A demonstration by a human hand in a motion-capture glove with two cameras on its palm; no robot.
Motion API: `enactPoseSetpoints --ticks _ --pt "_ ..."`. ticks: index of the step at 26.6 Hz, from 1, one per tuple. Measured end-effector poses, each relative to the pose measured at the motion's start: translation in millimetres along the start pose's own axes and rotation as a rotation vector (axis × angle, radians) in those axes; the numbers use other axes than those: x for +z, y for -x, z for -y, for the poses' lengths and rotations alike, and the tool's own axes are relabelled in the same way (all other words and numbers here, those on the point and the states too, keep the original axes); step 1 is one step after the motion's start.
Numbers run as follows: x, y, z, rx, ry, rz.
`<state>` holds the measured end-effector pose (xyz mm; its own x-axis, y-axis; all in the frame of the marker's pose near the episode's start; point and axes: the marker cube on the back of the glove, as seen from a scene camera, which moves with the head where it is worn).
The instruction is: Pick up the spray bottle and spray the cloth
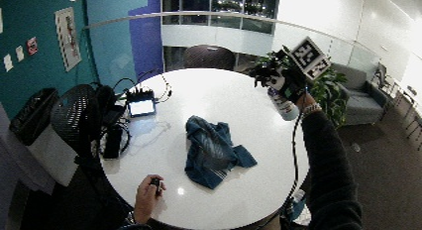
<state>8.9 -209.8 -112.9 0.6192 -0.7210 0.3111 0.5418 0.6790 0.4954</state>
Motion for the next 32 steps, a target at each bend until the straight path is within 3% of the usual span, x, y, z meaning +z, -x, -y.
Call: enactPoseSetpoints --ticks 4,6,14,22,32 --pt "13 -4 7 0.393 0.298 -0.161" --pt "24 -4 11 0.494 0.440 -0.253" --pt "104 7 11 0.460 0.875 -0.636" --pt "141 4 -2 0.391 0.967 -0.674" --pt "133 7 5 0.442 0.919 -0.607"
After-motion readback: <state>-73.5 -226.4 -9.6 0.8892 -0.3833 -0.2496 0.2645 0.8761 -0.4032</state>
